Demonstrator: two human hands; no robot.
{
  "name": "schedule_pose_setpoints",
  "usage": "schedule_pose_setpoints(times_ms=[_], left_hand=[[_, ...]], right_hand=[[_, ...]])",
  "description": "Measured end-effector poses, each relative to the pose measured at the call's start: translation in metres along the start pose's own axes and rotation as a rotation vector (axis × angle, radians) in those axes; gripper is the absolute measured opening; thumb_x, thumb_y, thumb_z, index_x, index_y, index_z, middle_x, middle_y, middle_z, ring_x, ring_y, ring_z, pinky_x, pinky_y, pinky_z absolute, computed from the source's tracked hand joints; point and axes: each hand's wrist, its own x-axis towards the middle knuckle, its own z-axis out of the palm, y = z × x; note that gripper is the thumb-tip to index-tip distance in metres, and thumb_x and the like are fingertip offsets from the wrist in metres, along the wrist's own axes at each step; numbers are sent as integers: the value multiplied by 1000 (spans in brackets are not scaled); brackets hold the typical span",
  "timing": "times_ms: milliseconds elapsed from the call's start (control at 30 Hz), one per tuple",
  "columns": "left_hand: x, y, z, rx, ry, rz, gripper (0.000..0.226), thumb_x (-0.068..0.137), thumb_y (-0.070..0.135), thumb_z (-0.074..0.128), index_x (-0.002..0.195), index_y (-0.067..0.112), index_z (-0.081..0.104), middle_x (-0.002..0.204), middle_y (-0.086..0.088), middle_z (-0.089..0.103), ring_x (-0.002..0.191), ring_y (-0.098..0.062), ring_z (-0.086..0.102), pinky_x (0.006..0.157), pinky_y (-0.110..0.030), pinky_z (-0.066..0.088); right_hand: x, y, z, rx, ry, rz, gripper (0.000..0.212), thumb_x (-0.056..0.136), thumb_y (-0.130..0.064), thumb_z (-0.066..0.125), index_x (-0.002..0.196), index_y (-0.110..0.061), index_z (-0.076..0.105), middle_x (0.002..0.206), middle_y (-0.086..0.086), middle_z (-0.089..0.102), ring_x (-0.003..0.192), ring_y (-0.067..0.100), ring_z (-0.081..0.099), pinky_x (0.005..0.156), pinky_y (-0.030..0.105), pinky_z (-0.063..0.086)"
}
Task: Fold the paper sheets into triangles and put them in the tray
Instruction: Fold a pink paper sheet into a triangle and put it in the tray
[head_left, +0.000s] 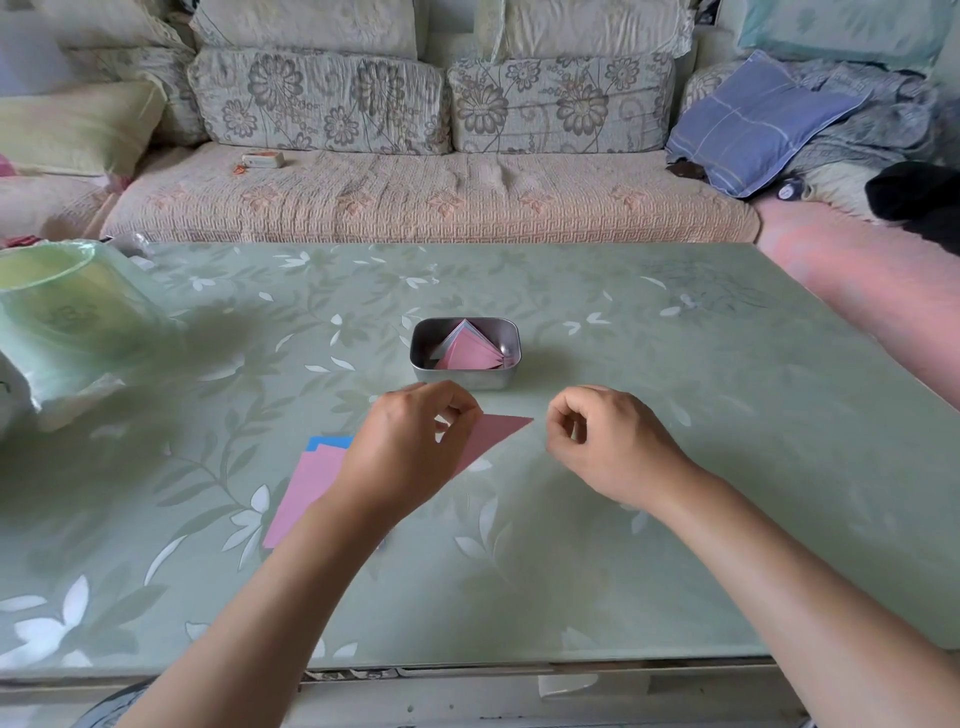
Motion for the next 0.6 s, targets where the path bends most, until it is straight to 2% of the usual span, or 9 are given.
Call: schedule_pose_setpoints(times_ms=[100,167,233,300,367,433,600], left_hand=[[0,-5,-5,-3,17,-13,9,88,14,67,85,20,73,77,12,69,74,-2,65,73,-10,52],[-2,-6,-5,-15,-9,5,10,88,14,68,85,22,72,77,15,69,76,1,64,73,-8,51],[-4,-5,-3,-19,-48,26,9,88,17,67,85,24,72,78,15,69,77,0,65,74,-11,53],[-5,-3,0,-33,-70,40,7,89,21,67,85,26,71,79,16,69,77,-1,65,74,-14,54],[-5,-2,2,-48,-76,34,7,89,23,67,85,28,71,79,17,68,78,0,65,74,-15,54],[-5,0,1,-44,-76,34,6,89,24,68,86,27,72,80,17,68,77,-2,65,74,-19,55],[-9,10,0,-8,-110,114,17,88,39,66,85,24,75,74,12,67,74,-9,63,70,-36,56]], right_hand=[[0,5,-1,2,26,11,13,79,-21,62,73,-28,53,76,-24,58,68,5,55,60,23,39],[-2,1,0,70,50,-21,6,82,-29,60,80,-29,54,83,-21,59,68,9,57,63,27,45],[-4,-8,2,140,44,-64,12,83,-41,57,91,-32,57,90,-17,60,72,11,58,69,26,48],[-5,-15,5,176,20,-92,17,85,-42,63,98,-31,62,94,-17,62,75,11,60,74,28,50],[-4,-18,7,179,19,-107,6,88,-31,70,90,-26,67,88,-16,64,73,11,61,73,36,52],[-2,-19,8,173,31,-102,6,89,-22,72,83,-21,70,80,-14,66,70,13,60,70,39,51],[-2,-23,9,151,-20,-141,7,89,-20,72,82,-21,73,75,-13,66,69,15,59,68,40,50]])
